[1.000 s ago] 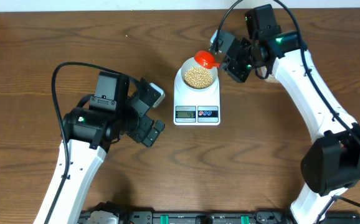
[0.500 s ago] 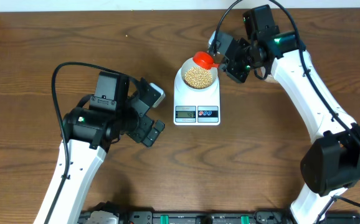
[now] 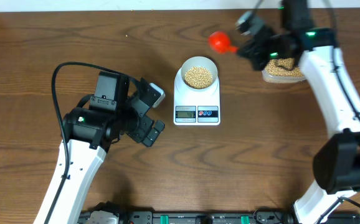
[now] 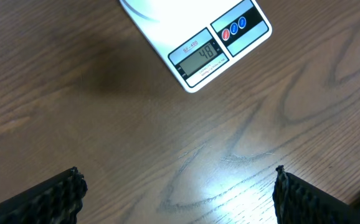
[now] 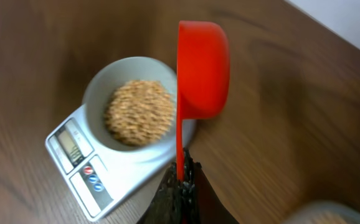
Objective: Scoop item into bowl and weigh 50g on scale
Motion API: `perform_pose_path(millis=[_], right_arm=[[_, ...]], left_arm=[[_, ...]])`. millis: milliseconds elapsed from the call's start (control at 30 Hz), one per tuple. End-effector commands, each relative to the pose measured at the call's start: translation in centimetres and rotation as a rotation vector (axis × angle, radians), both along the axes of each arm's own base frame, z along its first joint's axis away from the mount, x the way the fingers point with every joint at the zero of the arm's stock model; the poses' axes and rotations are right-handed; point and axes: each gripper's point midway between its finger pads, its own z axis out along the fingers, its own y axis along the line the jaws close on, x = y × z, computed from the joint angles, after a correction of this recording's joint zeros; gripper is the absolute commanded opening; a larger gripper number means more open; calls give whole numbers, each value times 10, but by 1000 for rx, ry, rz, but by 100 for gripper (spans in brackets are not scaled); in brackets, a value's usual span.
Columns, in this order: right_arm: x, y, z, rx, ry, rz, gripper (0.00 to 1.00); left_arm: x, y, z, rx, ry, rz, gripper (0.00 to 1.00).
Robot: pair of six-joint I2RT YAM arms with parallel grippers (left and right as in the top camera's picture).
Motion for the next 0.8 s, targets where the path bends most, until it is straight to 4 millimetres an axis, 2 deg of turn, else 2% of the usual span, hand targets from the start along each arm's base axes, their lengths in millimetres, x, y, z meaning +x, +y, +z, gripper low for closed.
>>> perform_pose_path(millis=[0,133,267,500,633,767], right_arm=[[7,-32,35,84,13,-181,1],[16,-88,28,0,73,-494,1],[6,-122,15,-148,112,-650,1],[-12,-156,1,-300,181,-829,1],[-15,-161,-8,-329,208,-862,1],[-14,-160,-26,-348,253,-851,1]], left_arm=[[0,0,-1,10,-2,-14,98],[0,0,-1,11,-2,-14,98],[0,0,-1,10,-2,-14,98],[0,0,-1,11,-2,-14,98],[0,0,-1,10,-2,-14,98],[0,0,-1,10,-2,-14,98]])
